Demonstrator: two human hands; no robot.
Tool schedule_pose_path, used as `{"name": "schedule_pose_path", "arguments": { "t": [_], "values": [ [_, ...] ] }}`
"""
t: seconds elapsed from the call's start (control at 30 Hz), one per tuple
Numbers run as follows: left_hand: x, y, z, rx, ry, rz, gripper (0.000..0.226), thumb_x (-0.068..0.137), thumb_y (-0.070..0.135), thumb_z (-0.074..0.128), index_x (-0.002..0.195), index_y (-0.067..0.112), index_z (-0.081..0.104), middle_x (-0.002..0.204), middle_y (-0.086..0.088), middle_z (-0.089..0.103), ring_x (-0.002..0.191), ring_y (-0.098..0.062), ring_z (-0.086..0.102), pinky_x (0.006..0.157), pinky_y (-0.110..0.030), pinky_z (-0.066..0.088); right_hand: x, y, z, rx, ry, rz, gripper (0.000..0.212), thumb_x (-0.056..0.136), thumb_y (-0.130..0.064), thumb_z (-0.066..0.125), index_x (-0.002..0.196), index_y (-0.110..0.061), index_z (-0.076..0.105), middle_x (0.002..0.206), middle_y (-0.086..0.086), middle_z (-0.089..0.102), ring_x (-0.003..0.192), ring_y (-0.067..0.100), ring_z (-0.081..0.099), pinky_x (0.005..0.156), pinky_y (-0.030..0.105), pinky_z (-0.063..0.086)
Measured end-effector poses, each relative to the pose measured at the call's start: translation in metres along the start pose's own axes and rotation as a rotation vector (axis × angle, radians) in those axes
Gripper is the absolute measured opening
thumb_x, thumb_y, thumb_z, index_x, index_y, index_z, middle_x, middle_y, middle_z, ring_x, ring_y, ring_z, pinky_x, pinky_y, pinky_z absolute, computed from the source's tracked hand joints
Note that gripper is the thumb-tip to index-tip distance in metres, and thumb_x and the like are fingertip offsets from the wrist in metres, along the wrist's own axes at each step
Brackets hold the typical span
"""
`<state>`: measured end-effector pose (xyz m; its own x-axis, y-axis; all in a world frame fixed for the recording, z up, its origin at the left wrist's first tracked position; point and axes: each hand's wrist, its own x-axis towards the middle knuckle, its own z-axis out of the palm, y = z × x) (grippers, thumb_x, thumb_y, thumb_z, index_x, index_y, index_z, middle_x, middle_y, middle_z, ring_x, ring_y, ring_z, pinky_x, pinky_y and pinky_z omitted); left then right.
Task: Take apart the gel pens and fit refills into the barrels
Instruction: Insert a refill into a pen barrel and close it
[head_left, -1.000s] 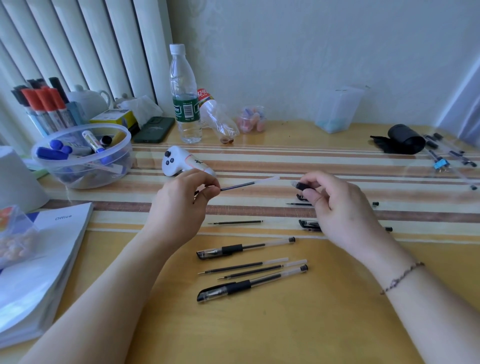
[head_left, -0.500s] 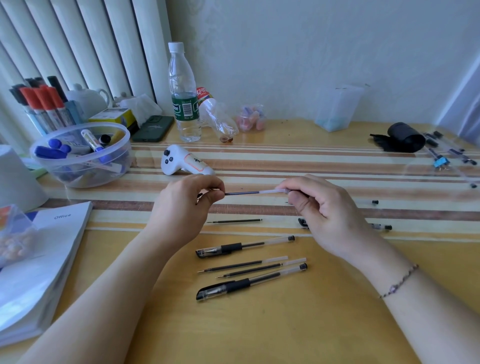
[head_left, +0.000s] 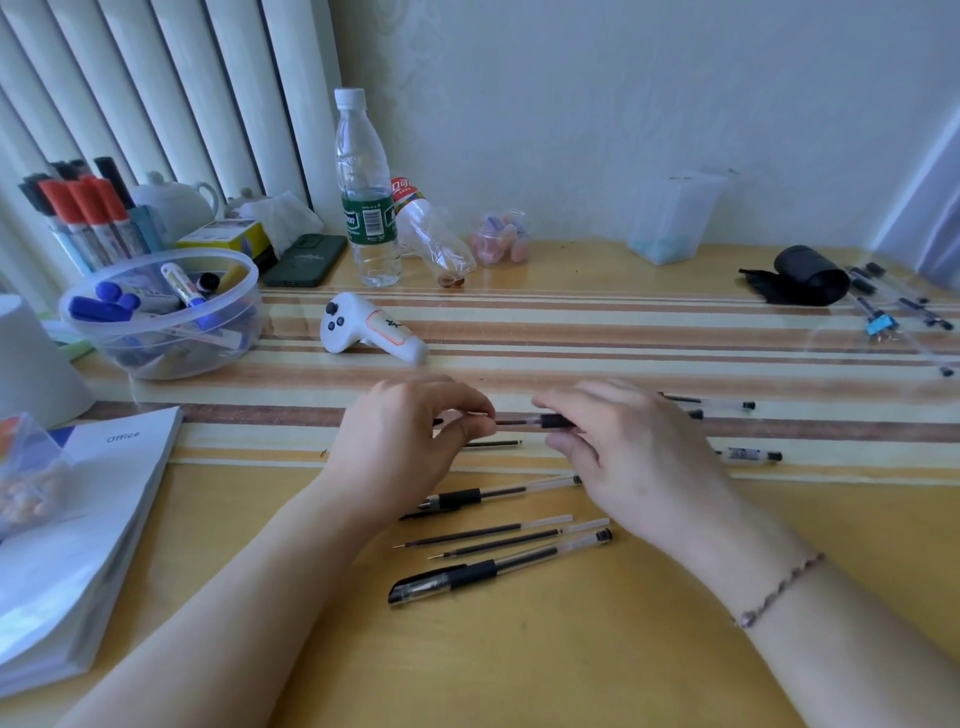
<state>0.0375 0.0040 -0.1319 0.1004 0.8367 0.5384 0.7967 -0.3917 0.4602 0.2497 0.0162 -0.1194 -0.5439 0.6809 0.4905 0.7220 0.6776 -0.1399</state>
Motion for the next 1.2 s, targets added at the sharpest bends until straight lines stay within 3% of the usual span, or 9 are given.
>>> {"name": "schedule_pose_path", "arguments": {
  "t": [0.1, 0.2, 0.4, 0.5, 0.63, 0.8, 1.0, 1.07, 1.2],
  "values": [
    [0.002, 0.002, -0.005, -0.14, 0.242, 0.122, 0.009, 0.084, 0.025, 0.073, 0.089, 0.019, 0.078, 0.104, 0.008, 0.07, 0.074, 0.005, 0.058, 0.063, -0.013, 0.042, 0.001, 0.007, 0.0, 0.085, 0.003, 0.059, 0.02, 0.09, -0.015, 0.063, 0.109, -0.014, 0.07, 0.088, -0.004, 0.07, 0.077, 0.014, 0.064, 0.067, 0.031, 0.056],
    [0.004, -0.003, -0.014, -0.262, 0.446, 0.084, 0.009, 0.086, 0.02, 0.071, 0.095, 0.019, 0.074, 0.099, 0.003, 0.068, 0.063, 0.008, 0.049, 0.057, -0.007, 0.03, 0.003, 0.021, -0.006, 0.173, 0.131, 0.191, 0.018, 0.094, -0.023, 0.055, 0.105, -0.018, 0.068, 0.07, -0.012, 0.063, 0.058, 0.003, 0.056, 0.049, 0.022, 0.046],
    [0.002, 0.006, -0.009, -0.345, 0.306, 0.106, 0.015, 0.079, 0.018, 0.073, 0.093, 0.013, 0.073, 0.085, 0.008, 0.068, 0.061, 0.018, 0.05, 0.06, 0.001, 0.033, 0.002, 0.02, -0.011, 0.372, 0.326, 0.23, 0.026, 0.099, -0.03, 0.043, 0.115, -0.019, 0.061, 0.069, -0.008, 0.061, 0.058, 0.01, 0.058, 0.05, 0.029, 0.047],
    [0.001, 0.007, -0.008, -0.423, 0.257, 0.077, 0.016, 0.074, 0.022, 0.076, 0.089, 0.016, 0.074, 0.079, 0.022, 0.067, 0.054, 0.011, 0.049, 0.057, -0.002, 0.032, 0.001, 0.013, -0.013, 0.364, 0.228, 0.126, 0.029, 0.099, -0.031, 0.044, 0.123, -0.02, 0.056, 0.071, -0.004, 0.062, 0.055, 0.013, 0.055, 0.047, 0.036, 0.046],
    [0.0, 0.006, -0.008, -0.534, 0.177, 0.021, 0.016, 0.071, 0.031, 0.077, 0.087, 0.029, 0.075, 0.077, 0.021, 0.069, 0.05, 0.0, 0.039, 0.053, -0.01, 0.031, -0.002, 0.002, -0.009, 0.436, 0.049, 0.086, 0.02, 0.095, -0.038, 0.045, 0.11, -0.025, 0.044, 0.075, -0.004, 0.065, 0.064, 0.019, 0.059, 0.057, 0.042, 0.049],
    [0.001, 0.01, -0.008, -0.562, 0.146, 0.045, 0.016, 0.073, 0.034, 0.075, 0.088, 0.029, 0.074, 0.074, 0.022, 0.068, 0.053, 0.0, 0.045, 0.056, -0.007, 0.032, -0.004, -0.003, -0.007, 0.397, 0.002, 0.039, 0.013, 0.095, -0.037, 0.046, 0.101, -0.026, 0.043, 0.067, -0.012, 0.054, 0.059, 0.012, 0.05, 0.054, 0.036, 0.044],
    [0.001, 0.011, -0.007, -0.535, 0.129, 0.038, 0.013, 0.074, 0.036, 0.077, 0.087, 0.034, 0.074, 0.075, 0.019, 0.068, 0.051, -0.019, 0.038, 0.052, -0.015, 0.032, -0.003, -0.006, -0.01, 0.307, -0.019, 0.026, 0.013, 0.094, -0.037, 0.047, 0.101, -0.027, 0.044, 0.065, -0.011, 0.052, 0.054, 0.012, 0.048, 0.05, 0.036, 0.044],
    [0.0, 0.011, -0.006, -0.512, 0.105, 0.052, 0.015, 0.074, 0.038, 0.077, 0.088, 0.032, 0.074, 0.073, 0.021, 0.066, 0.049, -0.013, 0.037, 0.05, -0.018, 0.031, -0.004, -0.007, -0.01, 0.278, -0.022, 0.021, 0.014, 0.094, -0.038, 0.048, 0.102, -0.027, 0.046, 0.066, -0.012, 0.053, 0.053, 0.01, 0.049, 0.048, 0.033, 0.043],
    [-0.001, 0.015, -0.007, -0.404, 0.057, 0.136, 0.016, 0.075, 0.024, 0.078, 0.087, 0.014, 0.077, 0.076, 0.018, 0.065, 0.055, 0.011, 0.047, 0.056, -0.001, 0.032, -0.005, -0.008, -0.013, 0.187, 0.043, 0.012, 0.018, 0.09, -0.037, 0.054, 0.1, -0.023, 0.056, 0.075, -0.012, 0.061, 0.061, 0.013, 0.056, 0.049, 0.033, 0.048]
  ]
}}
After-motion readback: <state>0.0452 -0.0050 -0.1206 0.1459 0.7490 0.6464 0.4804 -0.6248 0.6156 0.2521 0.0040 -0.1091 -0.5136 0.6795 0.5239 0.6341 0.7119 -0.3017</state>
